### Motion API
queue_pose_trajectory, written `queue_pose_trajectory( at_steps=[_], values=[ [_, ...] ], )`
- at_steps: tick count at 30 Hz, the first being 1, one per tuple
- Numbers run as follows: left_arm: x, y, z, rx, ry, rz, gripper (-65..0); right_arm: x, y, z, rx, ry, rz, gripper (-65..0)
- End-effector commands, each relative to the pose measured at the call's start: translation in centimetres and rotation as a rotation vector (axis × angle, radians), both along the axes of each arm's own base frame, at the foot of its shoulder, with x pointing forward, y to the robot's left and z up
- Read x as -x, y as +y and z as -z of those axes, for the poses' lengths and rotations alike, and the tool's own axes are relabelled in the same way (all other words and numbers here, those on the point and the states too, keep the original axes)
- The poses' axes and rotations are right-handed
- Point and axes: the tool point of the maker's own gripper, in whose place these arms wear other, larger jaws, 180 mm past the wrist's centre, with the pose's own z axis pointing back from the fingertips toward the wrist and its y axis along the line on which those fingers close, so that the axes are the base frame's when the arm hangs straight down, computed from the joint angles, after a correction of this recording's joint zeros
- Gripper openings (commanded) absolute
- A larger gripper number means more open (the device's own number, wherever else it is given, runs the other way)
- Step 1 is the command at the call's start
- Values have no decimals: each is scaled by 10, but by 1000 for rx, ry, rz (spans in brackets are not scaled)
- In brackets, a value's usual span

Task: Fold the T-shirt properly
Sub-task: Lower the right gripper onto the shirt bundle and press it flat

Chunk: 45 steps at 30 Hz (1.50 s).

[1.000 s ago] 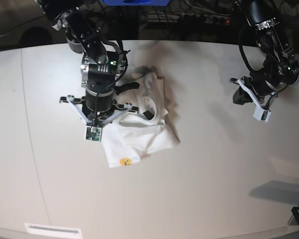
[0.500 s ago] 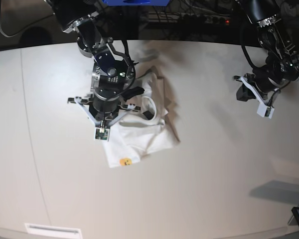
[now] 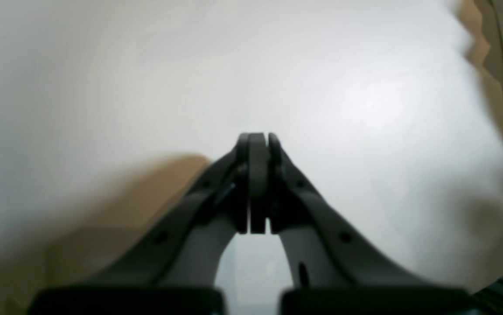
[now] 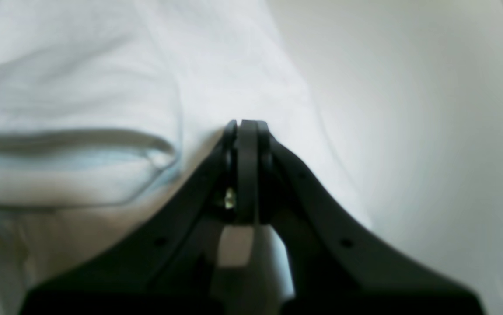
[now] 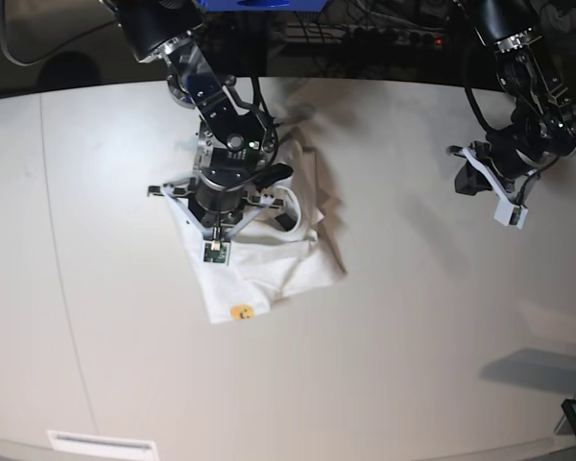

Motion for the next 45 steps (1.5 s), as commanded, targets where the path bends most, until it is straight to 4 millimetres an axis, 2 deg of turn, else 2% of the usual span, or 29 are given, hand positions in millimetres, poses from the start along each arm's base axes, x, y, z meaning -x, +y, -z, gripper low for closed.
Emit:
queue_pose_trajectory(
  at_steps=[1,12,15,21,24,29,41,45],
  values=[
    [-8,4,-12,-10,-43,7,-650,-11,5,-16,-3,-65,-5,-650],
    [-8,5,-13,-10,-46,3,-650,-16,43,-32,-18,-105,-112,-650],
    [-8,6,-13,-11,-46,2,-650,-21,44,-38,-20,-121,-112,-650],
    [-8,6,-13,-11,-46,2,-650,-22,58,-33,-127,-75,-121,-650],
    [-9,5,-13,-9,-48,1,-650,-24,60,-32,-120,-72,-128,-650],
    [-9,5,-14,-9,-49,1,-650,-24,79,-33,-96,-82,-198,-650],
    [-12,5,-15,-9,-56,1,-650,-32,87,-36,-91,-89,-215,-650],
    [-12,5,-16,-9,-57,1,-650,-32,99,-35,-179,-50,-225,-650]
  ],
)
